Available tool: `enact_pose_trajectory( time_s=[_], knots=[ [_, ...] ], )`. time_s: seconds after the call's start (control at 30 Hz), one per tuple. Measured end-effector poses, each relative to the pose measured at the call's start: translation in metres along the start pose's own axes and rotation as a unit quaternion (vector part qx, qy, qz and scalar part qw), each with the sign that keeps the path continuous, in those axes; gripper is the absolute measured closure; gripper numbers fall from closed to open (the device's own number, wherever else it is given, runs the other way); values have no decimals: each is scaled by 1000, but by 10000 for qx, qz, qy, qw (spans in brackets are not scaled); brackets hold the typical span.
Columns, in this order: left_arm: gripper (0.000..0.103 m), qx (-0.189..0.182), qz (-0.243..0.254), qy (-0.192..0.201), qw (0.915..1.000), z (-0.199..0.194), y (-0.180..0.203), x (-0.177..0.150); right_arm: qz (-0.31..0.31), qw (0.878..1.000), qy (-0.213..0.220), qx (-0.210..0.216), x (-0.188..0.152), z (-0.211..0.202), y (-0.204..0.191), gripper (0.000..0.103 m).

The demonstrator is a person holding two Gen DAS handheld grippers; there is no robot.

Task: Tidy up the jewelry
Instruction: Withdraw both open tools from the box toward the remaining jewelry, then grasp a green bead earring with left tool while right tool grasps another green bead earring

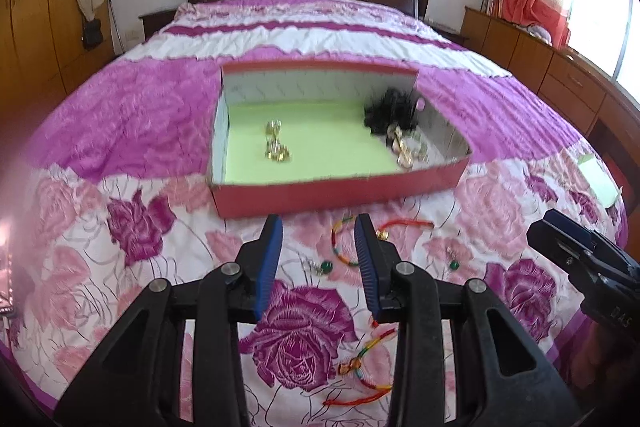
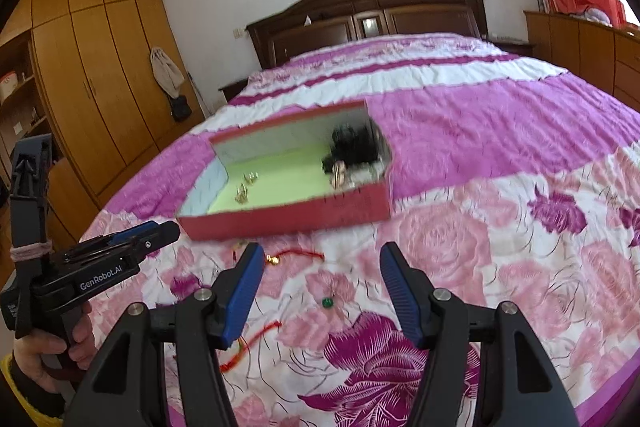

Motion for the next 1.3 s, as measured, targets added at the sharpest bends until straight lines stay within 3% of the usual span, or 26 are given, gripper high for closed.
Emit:
enact_pose_trajectory(
  time_s=[0.23, 0.67, 1.07, 1.3],
  knots=[
    [74, 0, -49, -426, 9991, 22, -5, -24, -43, 9994, -349, 24, -18, 18, 0, 41],
    [75, -340, -272, -877, 9952, 50, -1, -43, -40, 9949, -1008, 51, -42, 51, 1, 59],
    [98, -372, -340, -981, 9939, 68, -5, -49, 72, 9914, -1286, 236, -56, 70, 3, 63],
    [99, -479, -464, -940, 9933, 68, -7, -48, 75, 9905, -1349, 240, -58, 75, 3, 65]
  ],
)
Point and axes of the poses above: each gripper's, at about its wrist camera, not at the fingertips, and z roughly the way its jaws point, y to its right, x to its top, the point moved 9 cm from there along z, roughly the way its jaws point
